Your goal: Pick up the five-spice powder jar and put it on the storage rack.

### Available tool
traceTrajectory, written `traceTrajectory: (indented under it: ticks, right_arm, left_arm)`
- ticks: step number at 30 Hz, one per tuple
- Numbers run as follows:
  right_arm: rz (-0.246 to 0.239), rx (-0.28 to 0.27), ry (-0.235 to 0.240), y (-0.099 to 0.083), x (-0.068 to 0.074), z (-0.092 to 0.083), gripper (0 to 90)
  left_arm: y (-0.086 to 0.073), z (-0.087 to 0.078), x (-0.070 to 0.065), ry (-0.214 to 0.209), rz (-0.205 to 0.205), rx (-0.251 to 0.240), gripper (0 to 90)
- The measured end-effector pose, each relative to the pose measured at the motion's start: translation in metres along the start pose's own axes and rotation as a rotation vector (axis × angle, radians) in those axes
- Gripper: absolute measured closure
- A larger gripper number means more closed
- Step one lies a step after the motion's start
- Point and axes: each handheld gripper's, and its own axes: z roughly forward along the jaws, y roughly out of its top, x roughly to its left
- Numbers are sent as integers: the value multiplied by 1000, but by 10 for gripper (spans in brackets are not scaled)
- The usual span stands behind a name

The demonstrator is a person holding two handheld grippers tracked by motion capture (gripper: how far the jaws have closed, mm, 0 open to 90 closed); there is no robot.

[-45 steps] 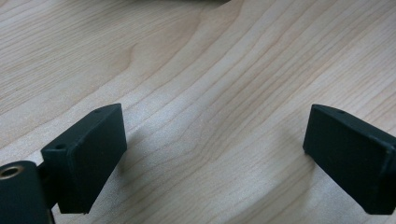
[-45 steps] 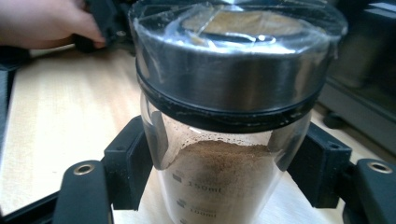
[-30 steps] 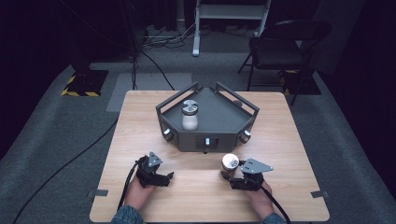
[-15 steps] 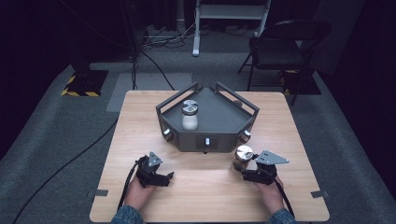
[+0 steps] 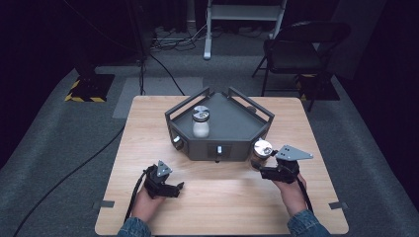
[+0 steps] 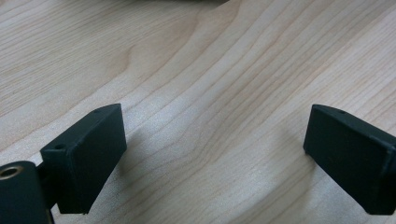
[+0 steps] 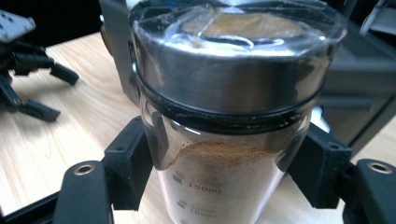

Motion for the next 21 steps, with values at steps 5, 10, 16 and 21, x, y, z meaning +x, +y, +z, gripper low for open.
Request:
traceTrajectory:
  ticks: [5, 10, 16, 21]
  right_arm:
    - [-23, 1, 1, 23, 0, 0, 302]
    - [-34, 1, 7, 46, -1, 1, 302]
    - [-56, -7, 5, 70, -2, 3, 302]
    - [-62, 1, -16, 87, -8, 14, 302]
  left_arm:
    - [0, 0, 0, -2, 2, 0, 56]
    - [0, 0, 0, -2, 2, 0, 56]
    - [0, 0, 1, -2, 2, -1, 56]
    - [0, 0, 1, -8, 11, -1, 56]
